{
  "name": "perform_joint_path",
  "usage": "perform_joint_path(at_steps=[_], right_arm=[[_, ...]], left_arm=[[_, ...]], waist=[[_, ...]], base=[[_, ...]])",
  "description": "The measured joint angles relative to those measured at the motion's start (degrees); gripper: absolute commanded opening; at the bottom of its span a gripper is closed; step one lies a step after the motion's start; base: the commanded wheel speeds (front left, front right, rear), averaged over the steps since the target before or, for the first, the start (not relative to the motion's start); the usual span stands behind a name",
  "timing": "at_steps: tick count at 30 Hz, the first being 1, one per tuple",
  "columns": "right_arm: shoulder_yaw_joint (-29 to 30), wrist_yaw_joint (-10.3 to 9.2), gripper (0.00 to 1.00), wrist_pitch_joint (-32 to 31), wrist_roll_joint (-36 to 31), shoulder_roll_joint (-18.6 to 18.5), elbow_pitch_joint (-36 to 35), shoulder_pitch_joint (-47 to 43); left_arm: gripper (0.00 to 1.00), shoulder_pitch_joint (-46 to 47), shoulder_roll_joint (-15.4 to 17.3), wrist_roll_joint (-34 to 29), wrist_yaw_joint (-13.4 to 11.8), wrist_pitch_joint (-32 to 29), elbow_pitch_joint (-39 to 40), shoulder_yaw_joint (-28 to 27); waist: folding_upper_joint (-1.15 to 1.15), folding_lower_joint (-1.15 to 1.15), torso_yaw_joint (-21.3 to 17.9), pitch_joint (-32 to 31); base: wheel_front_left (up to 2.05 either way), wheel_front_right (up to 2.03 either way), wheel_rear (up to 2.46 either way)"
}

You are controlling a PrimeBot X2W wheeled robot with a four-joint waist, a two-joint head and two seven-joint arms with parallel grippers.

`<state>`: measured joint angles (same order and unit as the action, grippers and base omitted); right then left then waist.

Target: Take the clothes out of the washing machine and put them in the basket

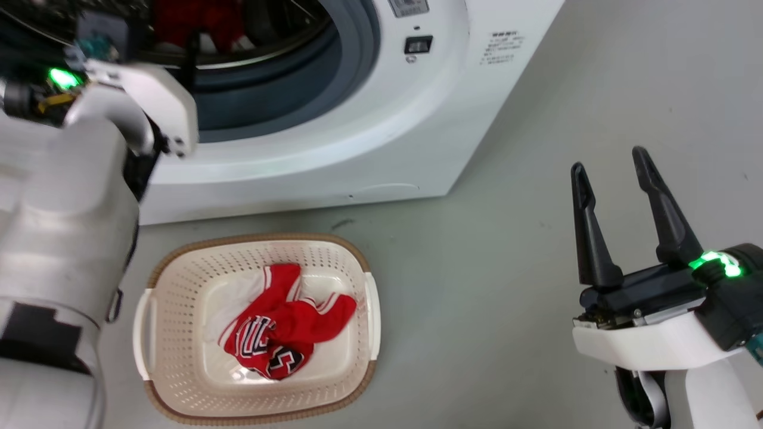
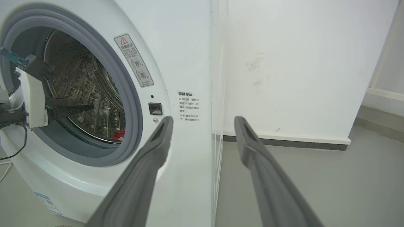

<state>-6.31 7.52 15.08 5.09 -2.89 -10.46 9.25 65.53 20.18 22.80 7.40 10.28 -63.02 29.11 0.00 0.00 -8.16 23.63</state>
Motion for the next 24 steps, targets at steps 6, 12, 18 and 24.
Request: perform_joint_path(at_steps=[6, 12, 18, 24], right_arm=[[0.2, 0.0, 1.0, 0.0, 1.6, 0.0, -0.7, 2.7], [0.2, 0.0, 1.0, 0.0, 4.0, 0.0, -1.7, 5.0], [0.2, 0.0, 1.0, 0.0, 6.4, 0.0, -3.1, 6.9], [0.8, -0.01, 1.0, 0.0, 7.8, -0.1, -4.5, 7.2]], left_arm=[[1.0, 9.4, 3.0, 1.6, 0.0, -7.5, -1.7, 0.5], [1.0, 18.5, 6.3, 2.1, 0.0, -16.7, -4.0, 2.0], [1.0, 26.4, 9.8, 2.3, 0.0, -28.2, -6.2, 4.3], [1.0, 31.9, 12.1, 3.1, 0.0, -37.2, -6.8, 6.4]], waist=[[0.0, 0.0, -2.4, 5.4], [0.0, 0.01, -5.4, 11.3], [0.0, 0.01, -8.8, 16.6], [0.0, 0.01, -11.8, 21.0]], base=[[0.0, 0.0, 0.0], [0.0, 0.0, 0.0], [0.0, 0.0, 0.0], [0.0, 0.0, 0.0]])
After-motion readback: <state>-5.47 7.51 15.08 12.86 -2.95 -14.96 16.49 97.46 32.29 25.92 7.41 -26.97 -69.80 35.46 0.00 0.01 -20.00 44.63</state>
